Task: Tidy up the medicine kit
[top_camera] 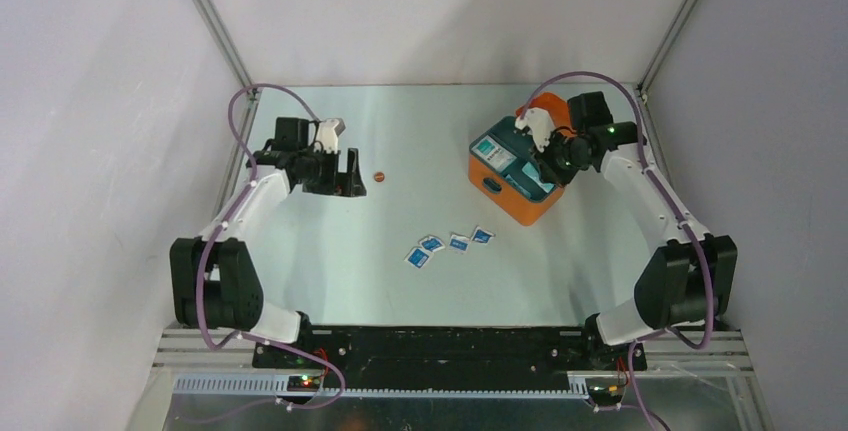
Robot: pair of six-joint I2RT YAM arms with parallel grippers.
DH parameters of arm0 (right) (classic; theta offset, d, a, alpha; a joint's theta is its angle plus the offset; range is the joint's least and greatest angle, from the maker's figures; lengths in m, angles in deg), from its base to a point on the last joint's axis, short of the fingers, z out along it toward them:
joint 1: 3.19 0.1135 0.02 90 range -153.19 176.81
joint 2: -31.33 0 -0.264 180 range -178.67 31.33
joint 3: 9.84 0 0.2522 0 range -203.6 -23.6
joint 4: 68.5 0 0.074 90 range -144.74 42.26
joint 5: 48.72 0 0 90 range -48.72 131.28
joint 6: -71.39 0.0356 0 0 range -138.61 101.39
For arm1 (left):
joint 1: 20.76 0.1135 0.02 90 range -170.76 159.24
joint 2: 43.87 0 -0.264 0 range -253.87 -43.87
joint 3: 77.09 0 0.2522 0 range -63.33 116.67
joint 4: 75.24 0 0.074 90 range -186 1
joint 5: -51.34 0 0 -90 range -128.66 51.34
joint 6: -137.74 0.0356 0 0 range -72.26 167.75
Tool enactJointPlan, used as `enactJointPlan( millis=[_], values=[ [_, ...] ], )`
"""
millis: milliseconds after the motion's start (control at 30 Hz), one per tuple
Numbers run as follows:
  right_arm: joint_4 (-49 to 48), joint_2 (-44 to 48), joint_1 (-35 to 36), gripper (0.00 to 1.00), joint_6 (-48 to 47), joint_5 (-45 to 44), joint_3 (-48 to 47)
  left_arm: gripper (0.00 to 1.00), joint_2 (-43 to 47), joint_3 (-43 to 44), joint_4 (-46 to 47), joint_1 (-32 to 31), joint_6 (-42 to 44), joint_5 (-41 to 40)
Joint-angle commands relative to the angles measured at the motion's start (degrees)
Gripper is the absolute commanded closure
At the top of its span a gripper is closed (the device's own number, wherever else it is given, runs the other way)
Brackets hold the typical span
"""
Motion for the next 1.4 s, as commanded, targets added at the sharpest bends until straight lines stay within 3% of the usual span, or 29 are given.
enactJointPlan(
  millis=[0, 33, 100, 267, 433, 500, 667, 733, 833, 1033, 1167, 1367],
  values=[
    [-2.97, -2.56, 2.27, 1.0, 0.1, 1.41, -0.89, 0.04, -1.43, 4.82, 1.95, -0.53, 3.29, -2.91],
    [-2.4, -3.28, 2.84, 0.99, 0.35, 1.22, -1.77, 0.03, -1.56, 5.88, 2.11, -0.51, 3.89, -3.31],
    [0.24, -6.65, 3.4, 0.87, 0.96, 0.72, -4.31, 0.02, -1.38, 7.42, 1.87, -0.51, 5.12, -4.22],
    [10.3, -10.72, 2.74, 0.73, 5.68, 2.47, -14.99, 0.0, 0.02, 11.14, -1.07, -0.69, 8.72, -5.8],
    [14.36, -8.37, 4.04, 0.63, 5.25, 2.77, -27.18, 0.0, 1.54, 10.34, -4.08, -0.78, 2.07, -3.12],
    [12.26, -4.82, 5.5, 0.6, 3.85, 4.12, -26.77, 0.0, 3.13, 9.86, -4.26, -1.58, -0.49, -1.88],
    [-14.2, 6.86, 8.61, 0.39, 9.26, 14.43, -5.74, 0.0, 5.99, 7.99, 1.69, -7.05, -0.85, -1.42],
    [-19.02, 6.08, 11.31, 0.38, 7.89, 21.64, -1.1, 0.0, 4.95, 8.08, 3.46, -8.48, -1.13, 1.01],
    [-16.6, -0.9, 16.57, 0.43, -0.11, 22.96, -0.65, 0.07, 2.92, 9.17, 3.98, -9.43, 2.08, 2.4],
    [-15.87, -12.94, 16.32, 0.5, -6.23, 27.45, -4.68, 0.14, 0.78, 10.4, 4.61, -9.27, 3.27, 0.1],
    [-6.69, -18.64, 17.46, 0.55, -13.77, 31.32, -9.65, 0.14, 1.95, 8.47, 6.14, -9.2, 1.57, -4.22],
    [-4.38, -21.91, 17.75, 0.58, -16.47, 30.07, -9.35, 0.13, 5.08, 4.79, 6.8, -9.17, 0.1, -5.99]
  ],
)
